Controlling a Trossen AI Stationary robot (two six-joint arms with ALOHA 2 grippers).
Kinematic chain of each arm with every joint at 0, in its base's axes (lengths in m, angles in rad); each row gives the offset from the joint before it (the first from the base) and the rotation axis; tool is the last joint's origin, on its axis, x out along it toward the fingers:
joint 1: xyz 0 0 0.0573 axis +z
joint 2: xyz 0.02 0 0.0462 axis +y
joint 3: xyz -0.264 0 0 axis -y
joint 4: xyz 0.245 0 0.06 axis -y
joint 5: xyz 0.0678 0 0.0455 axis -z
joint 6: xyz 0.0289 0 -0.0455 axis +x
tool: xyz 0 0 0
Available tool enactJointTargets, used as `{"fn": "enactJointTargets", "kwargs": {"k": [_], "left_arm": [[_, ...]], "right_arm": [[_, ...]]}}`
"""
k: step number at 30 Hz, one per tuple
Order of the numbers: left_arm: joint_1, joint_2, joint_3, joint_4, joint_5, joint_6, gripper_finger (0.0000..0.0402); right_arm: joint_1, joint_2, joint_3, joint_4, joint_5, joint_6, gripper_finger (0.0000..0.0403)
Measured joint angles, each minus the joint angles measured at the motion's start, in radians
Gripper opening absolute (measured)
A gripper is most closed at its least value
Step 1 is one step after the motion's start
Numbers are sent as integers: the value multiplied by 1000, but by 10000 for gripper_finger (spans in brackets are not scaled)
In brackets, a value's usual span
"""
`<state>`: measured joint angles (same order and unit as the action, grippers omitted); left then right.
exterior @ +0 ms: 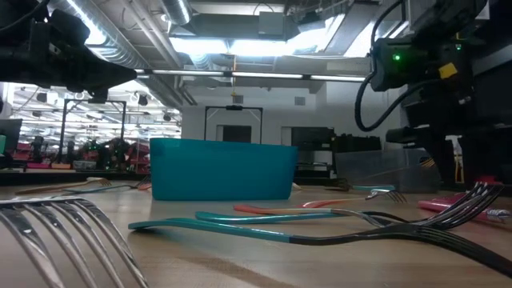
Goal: Sort silverware by color (type)
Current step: Put the top right pink fork into the orange bin
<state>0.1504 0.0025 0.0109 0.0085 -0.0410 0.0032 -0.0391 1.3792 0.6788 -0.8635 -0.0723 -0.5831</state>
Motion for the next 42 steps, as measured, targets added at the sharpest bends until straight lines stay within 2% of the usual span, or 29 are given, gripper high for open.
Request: {"fn": "enactJointTargets", "kwargs": {"k": [10, 42], "left_arm": [[0, 0, 0, 0, -2, 0, 2], [0, 0, 0, 0, -2, 0, 2]], "right_arm": [[0, 0, 0, -1, -41, 0, 85], [-1, 9, 0, 0, -26, -30, 85]]}}
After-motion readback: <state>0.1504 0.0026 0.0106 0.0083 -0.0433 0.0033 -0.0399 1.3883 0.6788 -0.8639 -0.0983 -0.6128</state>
